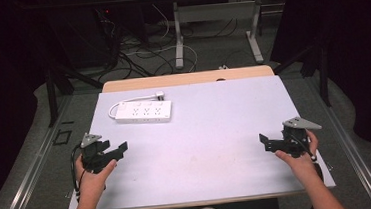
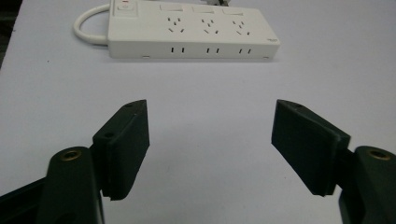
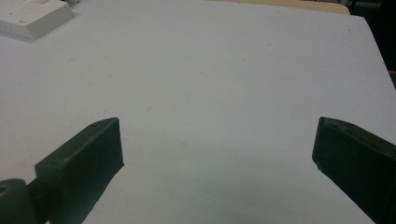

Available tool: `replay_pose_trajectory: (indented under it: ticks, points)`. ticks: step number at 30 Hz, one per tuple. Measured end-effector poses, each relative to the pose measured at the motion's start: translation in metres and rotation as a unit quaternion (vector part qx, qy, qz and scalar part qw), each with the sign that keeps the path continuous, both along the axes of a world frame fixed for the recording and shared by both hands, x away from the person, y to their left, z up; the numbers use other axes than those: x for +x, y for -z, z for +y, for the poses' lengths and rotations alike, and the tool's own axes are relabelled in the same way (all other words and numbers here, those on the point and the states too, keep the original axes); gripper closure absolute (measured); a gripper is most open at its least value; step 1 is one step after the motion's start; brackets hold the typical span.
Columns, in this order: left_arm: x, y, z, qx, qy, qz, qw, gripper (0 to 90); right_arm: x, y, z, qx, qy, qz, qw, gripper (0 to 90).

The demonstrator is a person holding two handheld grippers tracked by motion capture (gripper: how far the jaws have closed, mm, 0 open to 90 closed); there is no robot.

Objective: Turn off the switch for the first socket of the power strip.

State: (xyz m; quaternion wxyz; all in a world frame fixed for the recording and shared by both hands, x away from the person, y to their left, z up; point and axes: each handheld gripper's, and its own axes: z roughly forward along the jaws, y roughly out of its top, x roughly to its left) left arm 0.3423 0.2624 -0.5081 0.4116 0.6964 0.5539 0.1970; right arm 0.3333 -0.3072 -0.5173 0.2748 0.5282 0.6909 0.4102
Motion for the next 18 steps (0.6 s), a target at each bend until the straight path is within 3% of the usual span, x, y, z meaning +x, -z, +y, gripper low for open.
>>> replay_pose_trajectory:
  ticks: [7, 18]
  points:
    - [0.008, -0.010, 0.002, -0.012, -0.023, 0.001, 0.9997, 40.2, 0.001, 0.001, 0.001, -0.003, -0.002, -0.002, 1.0000, 1.4]
    - [0.020, -0.034, 0.003, 0.000, -0.021, -0.011, 0.9997, 48.8, 0.001, 0.001, 0.003, 0.000, -0.003, -0.002, 1.0000, 1.6]
